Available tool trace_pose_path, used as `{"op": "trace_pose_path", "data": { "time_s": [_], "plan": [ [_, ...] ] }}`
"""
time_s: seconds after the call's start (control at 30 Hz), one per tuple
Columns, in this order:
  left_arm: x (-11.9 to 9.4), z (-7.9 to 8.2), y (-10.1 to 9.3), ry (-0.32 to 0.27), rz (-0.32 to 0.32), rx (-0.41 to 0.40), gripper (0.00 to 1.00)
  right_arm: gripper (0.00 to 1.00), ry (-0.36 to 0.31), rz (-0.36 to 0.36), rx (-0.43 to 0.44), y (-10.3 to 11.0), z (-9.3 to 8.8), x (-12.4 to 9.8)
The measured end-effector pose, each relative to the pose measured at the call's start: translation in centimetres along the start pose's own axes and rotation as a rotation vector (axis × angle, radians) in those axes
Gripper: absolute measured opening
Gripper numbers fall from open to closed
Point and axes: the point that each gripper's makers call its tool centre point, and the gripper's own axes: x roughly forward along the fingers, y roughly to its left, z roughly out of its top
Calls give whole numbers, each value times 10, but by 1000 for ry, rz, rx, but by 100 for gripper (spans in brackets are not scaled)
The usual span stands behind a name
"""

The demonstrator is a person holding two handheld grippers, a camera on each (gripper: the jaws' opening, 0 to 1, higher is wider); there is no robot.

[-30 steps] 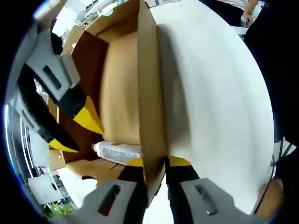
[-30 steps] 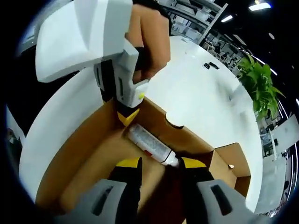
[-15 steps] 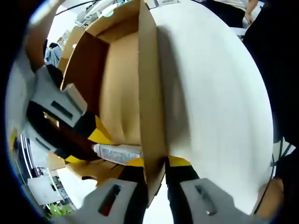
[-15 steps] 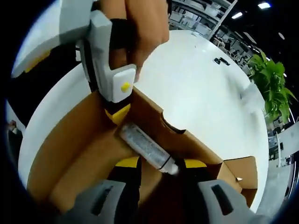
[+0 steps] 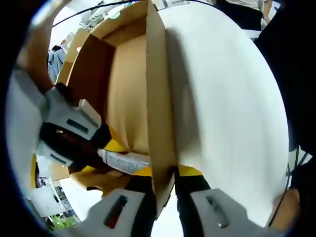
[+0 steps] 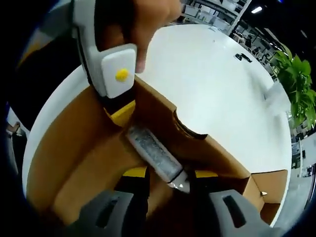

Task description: Operate the shoe box by opening the lid, removing the specified soft item, and placing it in the target area until the item is outside and the box remains undamaged.

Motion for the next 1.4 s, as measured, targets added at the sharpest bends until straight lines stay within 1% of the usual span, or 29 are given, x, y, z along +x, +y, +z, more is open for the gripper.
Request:
{"op": "trace_pose_path", "data": {
  "time_s": [0.23, 0.3, 0.47, 0.73, 0.9, 1.1, 1.13, 1.23, 1.33, 1.4],
  "plan": [
    [0, -1, 0, 1, 0, 0, 11, 29, 20, 1, -15, 4, -3, 0],
    [0, -1, 1, 0, -1, 1, 11, 28, 42, 10, -4, 11, -7, -4],
    [-1, 0, 2, 4, -1, 5, 11, 29, 26, 20, 6, 13, -5, -2],
    [-2, 1, 1, 2, -1, 4, 11, 28, 35, 20, -8, 15, -6, -1],
    [-2, 2, 1, 2, -1, 4, 11, 27, 28, 10, 10, 18, -10, -3],
    [-2, 2, 1, 4, 1, 3, 11, 25, 20, -22, 80, 20, -20, -7],
    [-2, 2, 1, 4, 1, 3, 11, 25, 16, -29, 105, 21, -22, -8],
    [-2, 2, 1, 4, 1, 3, 11, 25, 7, -36, 122, 24, -24, -9],
    [-1, 1, 1, 5, 2, 3, 11, 23, 9, -55, 172, 26, -31, -12],
    [-1, 1, 1, 6, 2, 2, 11, 22, 8, -70, 223, 28, -37, -15]
  ]
}}
